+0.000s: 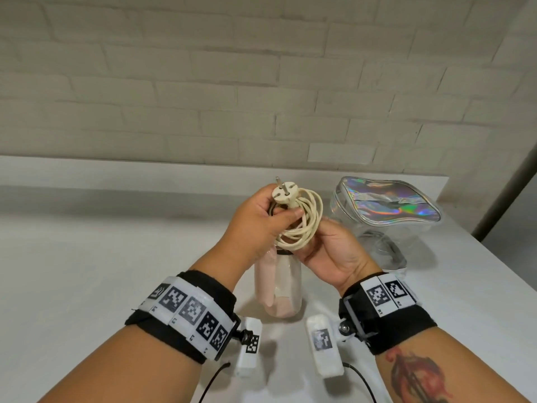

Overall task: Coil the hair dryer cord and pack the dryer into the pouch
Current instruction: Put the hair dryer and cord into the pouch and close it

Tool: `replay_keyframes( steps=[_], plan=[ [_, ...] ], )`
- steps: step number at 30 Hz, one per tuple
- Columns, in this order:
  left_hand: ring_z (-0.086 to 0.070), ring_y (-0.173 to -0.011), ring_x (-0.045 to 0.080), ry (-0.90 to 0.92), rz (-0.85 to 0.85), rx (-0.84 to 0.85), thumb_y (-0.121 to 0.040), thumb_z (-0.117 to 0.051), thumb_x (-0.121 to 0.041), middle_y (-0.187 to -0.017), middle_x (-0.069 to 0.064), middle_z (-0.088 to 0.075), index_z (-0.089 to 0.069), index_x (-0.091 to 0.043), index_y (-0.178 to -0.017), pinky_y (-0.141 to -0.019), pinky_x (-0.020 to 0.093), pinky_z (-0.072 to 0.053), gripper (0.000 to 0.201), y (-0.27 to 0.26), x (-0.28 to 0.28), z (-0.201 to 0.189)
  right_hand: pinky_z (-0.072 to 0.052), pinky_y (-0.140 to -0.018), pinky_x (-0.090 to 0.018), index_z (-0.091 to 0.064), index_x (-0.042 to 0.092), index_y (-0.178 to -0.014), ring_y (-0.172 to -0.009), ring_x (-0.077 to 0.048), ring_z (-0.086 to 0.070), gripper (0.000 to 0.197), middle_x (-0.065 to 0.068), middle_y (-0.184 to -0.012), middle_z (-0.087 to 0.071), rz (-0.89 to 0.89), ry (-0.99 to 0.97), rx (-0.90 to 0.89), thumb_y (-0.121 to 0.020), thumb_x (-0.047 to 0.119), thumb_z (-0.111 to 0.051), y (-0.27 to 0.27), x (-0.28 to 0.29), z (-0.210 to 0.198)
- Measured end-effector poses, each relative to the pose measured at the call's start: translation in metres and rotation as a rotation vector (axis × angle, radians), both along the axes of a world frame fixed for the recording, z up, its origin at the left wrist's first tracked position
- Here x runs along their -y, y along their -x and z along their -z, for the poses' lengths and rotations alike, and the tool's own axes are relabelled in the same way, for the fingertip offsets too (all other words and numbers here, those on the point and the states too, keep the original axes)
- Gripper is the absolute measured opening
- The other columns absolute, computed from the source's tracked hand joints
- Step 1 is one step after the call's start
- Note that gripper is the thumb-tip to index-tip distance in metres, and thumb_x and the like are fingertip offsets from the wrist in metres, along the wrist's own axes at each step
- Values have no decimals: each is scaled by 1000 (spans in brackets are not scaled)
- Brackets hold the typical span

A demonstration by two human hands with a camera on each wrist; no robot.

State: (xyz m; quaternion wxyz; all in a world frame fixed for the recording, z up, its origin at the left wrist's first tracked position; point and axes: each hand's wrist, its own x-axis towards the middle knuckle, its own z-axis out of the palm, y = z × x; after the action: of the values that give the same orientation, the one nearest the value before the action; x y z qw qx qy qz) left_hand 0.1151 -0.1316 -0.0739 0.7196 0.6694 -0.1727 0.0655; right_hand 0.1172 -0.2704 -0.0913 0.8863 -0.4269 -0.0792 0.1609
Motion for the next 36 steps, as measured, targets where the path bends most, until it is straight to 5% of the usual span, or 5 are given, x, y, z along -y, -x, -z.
replay_keyframes(
  steps=[10, 20, 24, 31, 36],
  plan=[
    [-66, -67, 2, -102, -231, -1, -87, -56, 2, -79, -6, -70, -64, -33, -88, -57, 19, -53, 36, -3, 5, -1, -39, -99, -31, -58, 26, -119, -113, -19, -47, 44, 0, -118, -51, 697, 1257, 866, -77, 40, -60, 4, -17, -26],
    [-65, -88, 34, -265, -220, -58, -81, -51, 7, -99, 3, -66, -53, -49, -93, -71, 47, -54, 57, -8, -13, -3, -53, -75, -24, -64, 8, -98, -78, -14, -66, 16, -5, -84, -71, 500, 500, 782, -94, 12, -50, 40, -29, -75],
    [-61, -81, 15, -264, -93, 3, -85, -62, -4, -90, -6, -64, -53, -40, -98, -75, 38, -50, 40, 0, -19, 1, -44, -57, -22, -58, 16, -91, -59, -8, -52, 16, 4, -72, -61, 662, 79, 659, -96, 14, -43, 23, -12, -103],
    [-54, -70, -2, -258, 58, 48, -98, -49, -11, -84, -21, -61, -49, -28, -112, -71, 20, -46, 22, 13, -22, -2, -39, -58, -27, -65, 14, -72, -59, -18, -53, 19, -4, -62, -60, 551, 1440, 515, -88, 18, -56, -26, 25, -64],
    [-54, -66, -2, -228, 58, 72, -101, -43, -12, -85, -18, -64, -53, -24, -112, -64, 15, -45, 19, 14, -16, -3, -40, -50, -17, -71, 6, -86, -49, -5, -46, 12, 0, -62, -60, 153, 1171, 365, -80, 0, -62, -17, 13, -33]
  ],
)
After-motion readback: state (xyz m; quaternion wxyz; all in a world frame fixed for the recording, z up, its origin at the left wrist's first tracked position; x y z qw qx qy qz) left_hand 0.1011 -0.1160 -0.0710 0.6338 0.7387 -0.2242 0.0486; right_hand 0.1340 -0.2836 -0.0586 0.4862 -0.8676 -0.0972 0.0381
